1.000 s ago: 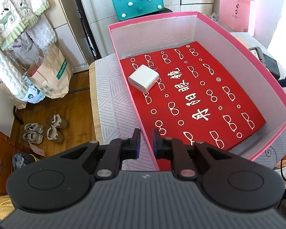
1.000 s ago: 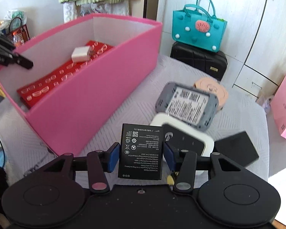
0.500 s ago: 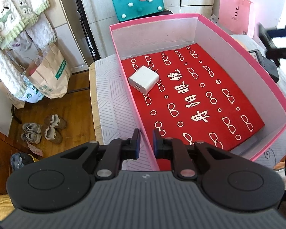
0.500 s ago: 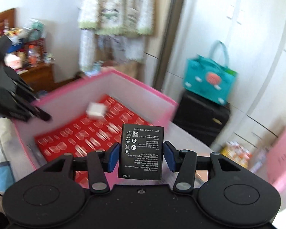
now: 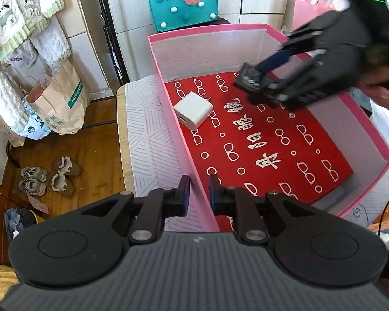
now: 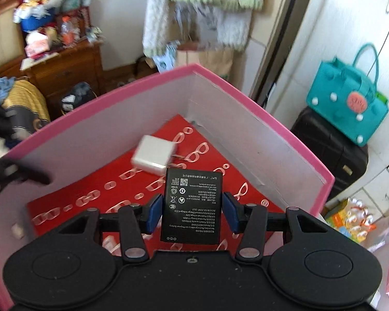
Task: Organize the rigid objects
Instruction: 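Carry the black battery into the pink box and release it beside the charger, then grasp the yellow star keychain with the right gripper, then carry the yellow star keychain into the pink box and release it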
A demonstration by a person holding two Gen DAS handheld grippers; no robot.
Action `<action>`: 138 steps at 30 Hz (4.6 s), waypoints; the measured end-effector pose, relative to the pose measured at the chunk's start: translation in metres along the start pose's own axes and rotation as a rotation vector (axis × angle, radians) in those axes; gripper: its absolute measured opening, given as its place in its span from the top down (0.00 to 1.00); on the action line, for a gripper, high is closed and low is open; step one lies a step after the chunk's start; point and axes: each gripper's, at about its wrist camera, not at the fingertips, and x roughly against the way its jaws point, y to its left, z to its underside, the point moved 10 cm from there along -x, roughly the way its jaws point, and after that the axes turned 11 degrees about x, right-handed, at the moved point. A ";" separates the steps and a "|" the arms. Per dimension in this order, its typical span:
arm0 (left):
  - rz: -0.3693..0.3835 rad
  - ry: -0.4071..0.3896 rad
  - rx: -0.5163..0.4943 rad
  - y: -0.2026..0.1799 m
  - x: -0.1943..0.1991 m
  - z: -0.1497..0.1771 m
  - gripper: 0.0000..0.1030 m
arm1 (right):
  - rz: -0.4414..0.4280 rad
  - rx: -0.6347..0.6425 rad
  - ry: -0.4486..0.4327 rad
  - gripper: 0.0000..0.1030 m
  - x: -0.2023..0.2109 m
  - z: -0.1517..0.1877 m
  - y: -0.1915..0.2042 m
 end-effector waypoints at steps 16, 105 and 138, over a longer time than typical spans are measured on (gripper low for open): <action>0.013 -0.014 0.019 0.002 0.001 0.001 0.86 | -0.159 -0.313 -0.083 0.43 0.015 0.007 -0.027; -0.057 -0.023 0.036 -0.003 0.006 0.001 0.86 | -0.053 -0.168 -0.337 0.70 0.153 0.083 0.023; -0.062 -0.005 -0.041 -0.008 0.006 0.001 0.86 | -0.255 -0.205 -0.186 0.55 0.055 0.009 0.036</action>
